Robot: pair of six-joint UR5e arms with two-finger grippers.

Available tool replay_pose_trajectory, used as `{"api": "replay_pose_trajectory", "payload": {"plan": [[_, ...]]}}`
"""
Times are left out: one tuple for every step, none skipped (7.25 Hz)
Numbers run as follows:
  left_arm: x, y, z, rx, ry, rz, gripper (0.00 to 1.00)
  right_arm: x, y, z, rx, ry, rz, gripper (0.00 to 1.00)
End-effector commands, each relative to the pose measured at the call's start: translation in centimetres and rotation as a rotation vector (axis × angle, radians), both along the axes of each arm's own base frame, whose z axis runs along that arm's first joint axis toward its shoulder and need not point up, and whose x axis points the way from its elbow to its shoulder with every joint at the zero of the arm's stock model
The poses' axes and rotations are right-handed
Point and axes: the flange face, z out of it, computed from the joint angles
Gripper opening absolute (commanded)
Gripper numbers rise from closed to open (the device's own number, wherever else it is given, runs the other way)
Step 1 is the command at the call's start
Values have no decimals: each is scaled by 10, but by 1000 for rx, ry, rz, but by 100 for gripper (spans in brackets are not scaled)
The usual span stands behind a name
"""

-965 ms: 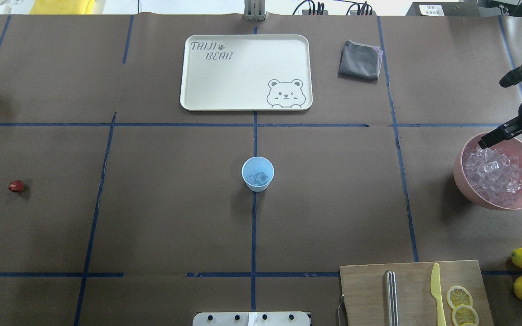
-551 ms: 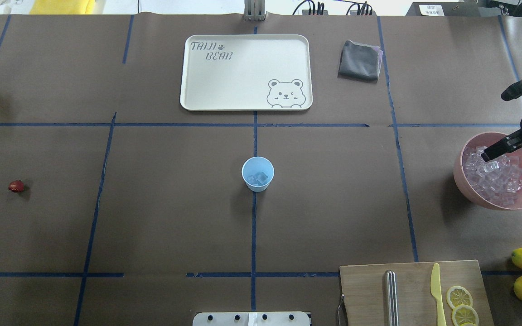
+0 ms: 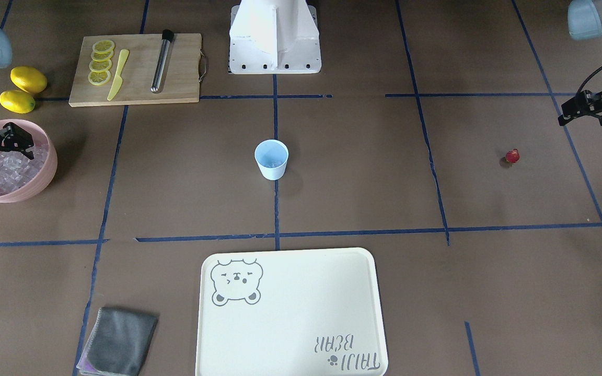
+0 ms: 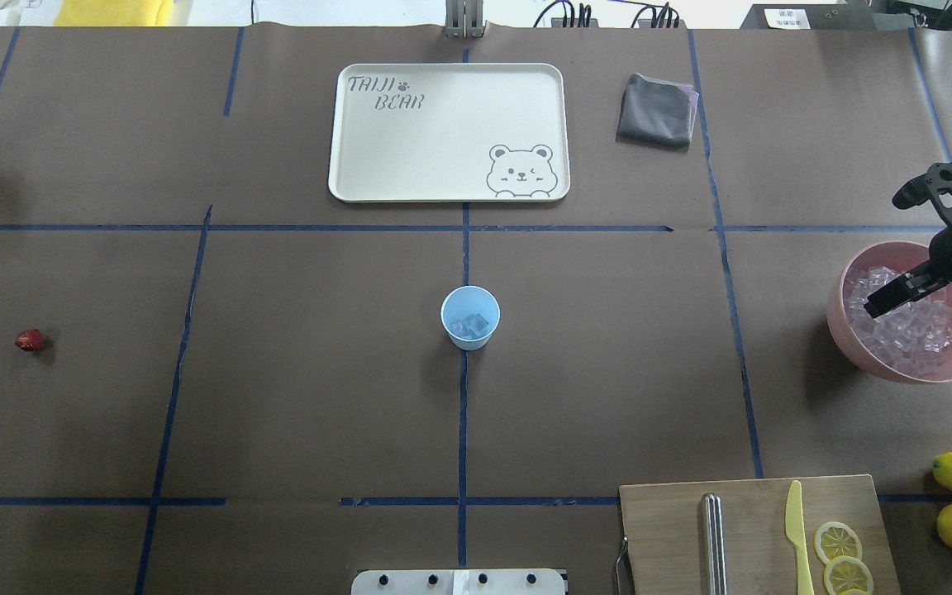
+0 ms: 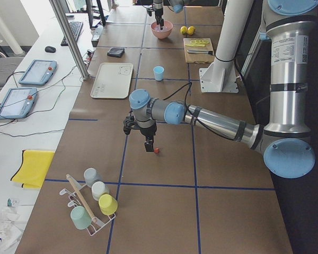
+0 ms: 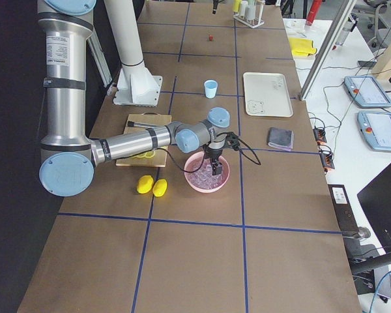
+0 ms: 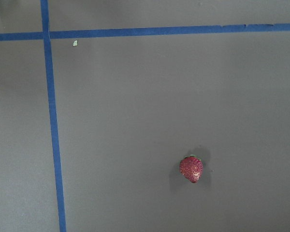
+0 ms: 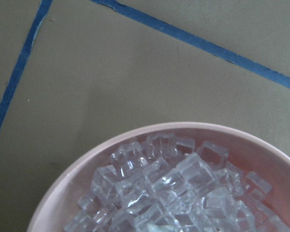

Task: Put ice and strawberries in cup
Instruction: 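Lower the right gripper into the bowl to grasp a third ice cube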

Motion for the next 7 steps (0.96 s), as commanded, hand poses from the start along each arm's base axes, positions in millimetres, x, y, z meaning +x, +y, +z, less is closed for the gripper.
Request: {"api": "replay_pose_trajectory", "payload": {"plan": [[1, 0, 0, 1, 1, 1, 100, 0, 3, 4, -9, 4, -2, 89], [0, 0, 0, 0, -1, 0, 100, 0, 3, 3, -9, 2, -3, 86], [0, 0, 0, 0, -1, 0, 100, 0, 3, 3, -9, 2, -3, 81], [0, 0, 0, 1, 1, 0, 100, 0, 3, 3, -9, 1, -3, 74], [0, 0, -1, 2, 1, 0, 100, 0, 3, 3, -9, 1, -3, 67], [0, 0, -1, 2, 1, 0, 100, 0, 3, 2, -8, 0, -3, 59], [0, 0, -2, 4, 2, 0, 100, 0, 3, 3, -9, 1, -3, 48]]}}
